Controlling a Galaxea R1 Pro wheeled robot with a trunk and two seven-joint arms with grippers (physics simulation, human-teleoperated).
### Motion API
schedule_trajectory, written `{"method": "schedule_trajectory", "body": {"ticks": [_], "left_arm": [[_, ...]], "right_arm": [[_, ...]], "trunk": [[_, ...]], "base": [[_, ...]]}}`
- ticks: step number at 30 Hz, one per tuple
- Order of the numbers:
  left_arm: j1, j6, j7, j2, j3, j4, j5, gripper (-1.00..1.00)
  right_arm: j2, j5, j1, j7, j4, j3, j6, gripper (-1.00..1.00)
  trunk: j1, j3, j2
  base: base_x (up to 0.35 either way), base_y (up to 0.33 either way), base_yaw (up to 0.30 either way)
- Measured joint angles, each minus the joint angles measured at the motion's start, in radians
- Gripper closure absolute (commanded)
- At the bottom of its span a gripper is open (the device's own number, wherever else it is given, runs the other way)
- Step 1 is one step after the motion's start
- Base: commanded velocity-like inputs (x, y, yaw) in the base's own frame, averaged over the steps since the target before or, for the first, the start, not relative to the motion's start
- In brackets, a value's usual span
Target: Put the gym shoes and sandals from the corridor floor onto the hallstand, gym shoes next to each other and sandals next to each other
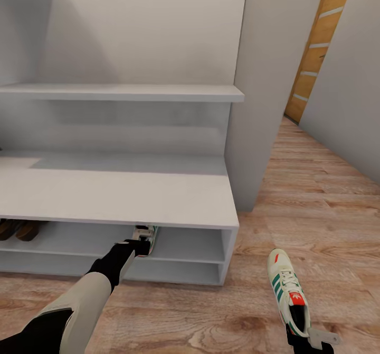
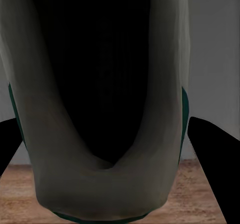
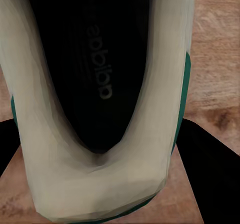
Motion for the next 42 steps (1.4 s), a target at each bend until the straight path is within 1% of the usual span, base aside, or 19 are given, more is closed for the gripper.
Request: {"method": "schedule_trajectory", "body": {"ticks": [11, 20, 37, 38, 42], "left_arm": [[0.000, 0.000, 0.000, -0.001, 0.000, 0.000, 0.000, 1.00], [0.000, 0.000, 0.000, -0.001, 0.000, 0.000, 0.000, 1.00], [0.000, 0.000, -0.001, -0.003, 0.000, -0.001, 0.000, 1.00], [0.000, -0.001, -0.002, -0.003, 0.000, -0.001, 0.001, -1.00], [0.000, -0.006, -0.004, -0.007, 0.000, 0.000, 0.001, -1.00]], "right_arm": [[0.000, 0.000, 0.000, 0.000, 0.000, 0.000, 0.000, 1.00], [0.000, 0.000, 0.000, 0.000, 0.000, 0.000, 0.000, 1.00], [0.000, 0.000, 0.000, 0.000, 0.000, 0.000, 0.000, 1.00], [0.000, 0.000, 0.000, 0.000, 0.000, 0.000, 0.000, 1.00], [0.000, 0.000, 0.000, 0.000, 0.000, 0.000, 0.000, 1.00]], "trunk": [[0.000, 0.000, 0.000], [0.000, 0.000, 0.000], [0.000, 0.000, 0.000], [0.000, 0.000, 0.000], [0.000, 0.000, 0.000]], "base": [[0.020, -0.004, 0.000], [0.128, -0.085, 0.000], [0.005, -0.003, 0.000], [0.000, 0.000, 0.000], [0.000, 0.000, 0.000]]}}
